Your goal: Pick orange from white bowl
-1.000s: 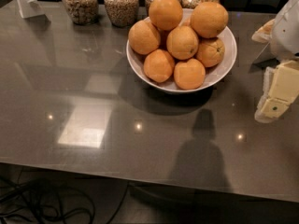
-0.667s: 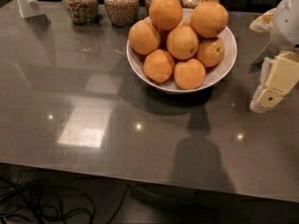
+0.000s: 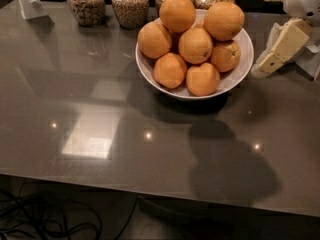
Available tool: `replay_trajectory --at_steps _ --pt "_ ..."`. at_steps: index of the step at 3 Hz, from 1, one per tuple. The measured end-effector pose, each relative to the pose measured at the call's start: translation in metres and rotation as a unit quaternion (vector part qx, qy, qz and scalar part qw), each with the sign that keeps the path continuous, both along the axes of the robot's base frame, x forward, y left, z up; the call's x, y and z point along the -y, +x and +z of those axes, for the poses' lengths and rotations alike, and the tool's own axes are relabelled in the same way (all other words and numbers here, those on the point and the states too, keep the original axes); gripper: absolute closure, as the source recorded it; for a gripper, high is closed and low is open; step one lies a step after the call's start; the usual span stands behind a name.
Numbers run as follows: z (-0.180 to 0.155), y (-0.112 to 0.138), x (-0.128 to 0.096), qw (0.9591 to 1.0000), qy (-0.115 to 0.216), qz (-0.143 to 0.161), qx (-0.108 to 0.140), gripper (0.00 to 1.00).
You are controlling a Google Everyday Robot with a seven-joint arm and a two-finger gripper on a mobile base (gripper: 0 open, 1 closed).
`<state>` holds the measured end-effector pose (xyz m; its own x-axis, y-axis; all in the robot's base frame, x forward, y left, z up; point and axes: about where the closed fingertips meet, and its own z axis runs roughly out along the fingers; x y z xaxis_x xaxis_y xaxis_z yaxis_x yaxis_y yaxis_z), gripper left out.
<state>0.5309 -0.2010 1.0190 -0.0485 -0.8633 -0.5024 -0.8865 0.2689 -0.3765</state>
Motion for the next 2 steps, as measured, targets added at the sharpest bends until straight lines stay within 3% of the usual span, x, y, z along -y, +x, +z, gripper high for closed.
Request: replay_trajectory --at_steps 1,2 --pt "0.004 0.041 -0.009 0.9983 0.053 0.022 0.008 0.0" --pt "0.002 0.071 -0.021 0.9957 0.082 0.042 0.007 0.0"
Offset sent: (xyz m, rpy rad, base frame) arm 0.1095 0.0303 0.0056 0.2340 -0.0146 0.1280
